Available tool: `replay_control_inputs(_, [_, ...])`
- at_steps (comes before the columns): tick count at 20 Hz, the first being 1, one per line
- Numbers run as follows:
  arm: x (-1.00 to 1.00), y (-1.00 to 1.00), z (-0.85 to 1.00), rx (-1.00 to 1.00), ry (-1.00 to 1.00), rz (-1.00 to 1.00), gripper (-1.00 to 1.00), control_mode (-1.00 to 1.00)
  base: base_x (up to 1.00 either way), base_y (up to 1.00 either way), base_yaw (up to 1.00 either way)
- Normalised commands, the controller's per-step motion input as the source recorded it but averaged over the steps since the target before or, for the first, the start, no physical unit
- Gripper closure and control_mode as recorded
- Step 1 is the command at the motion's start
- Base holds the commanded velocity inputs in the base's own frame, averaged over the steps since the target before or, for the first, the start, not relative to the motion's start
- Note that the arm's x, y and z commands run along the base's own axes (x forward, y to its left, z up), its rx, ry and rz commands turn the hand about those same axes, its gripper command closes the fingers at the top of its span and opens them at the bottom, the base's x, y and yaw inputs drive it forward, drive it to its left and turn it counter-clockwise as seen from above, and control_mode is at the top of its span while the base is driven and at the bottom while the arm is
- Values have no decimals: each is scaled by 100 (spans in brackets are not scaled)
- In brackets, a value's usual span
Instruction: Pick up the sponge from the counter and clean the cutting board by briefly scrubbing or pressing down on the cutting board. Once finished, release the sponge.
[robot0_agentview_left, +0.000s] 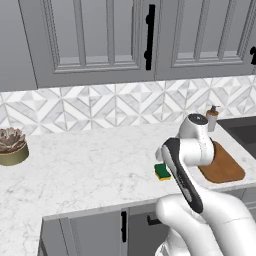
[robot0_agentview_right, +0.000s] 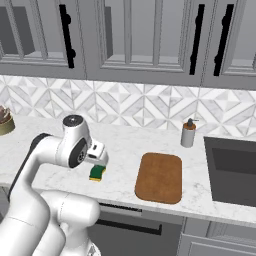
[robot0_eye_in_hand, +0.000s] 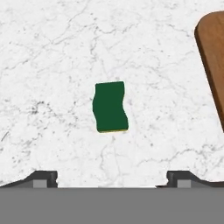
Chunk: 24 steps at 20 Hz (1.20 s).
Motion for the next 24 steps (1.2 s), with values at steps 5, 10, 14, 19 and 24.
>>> replay_control_inputs(5, [33, 0, -36, 0, 2, -5, -100, -100, 0, 0, 0])
replay_control_inputs(10, [24, 0, -30, 0, 2, -4, -100, -100, 0, 0, 0])
replay_control_inputs(14, [37, 0, -38, 0, 5, -3, -100, -100, 0, 0, 0])
replay_control_inputs(19, [15, 2, -50, -1, 3, 0, -100, -100, 0, 0, 0])
replay_control_inputs(24, [6, 2, -23, 0, 3, 0, -100, -100, 0, 0, 0])
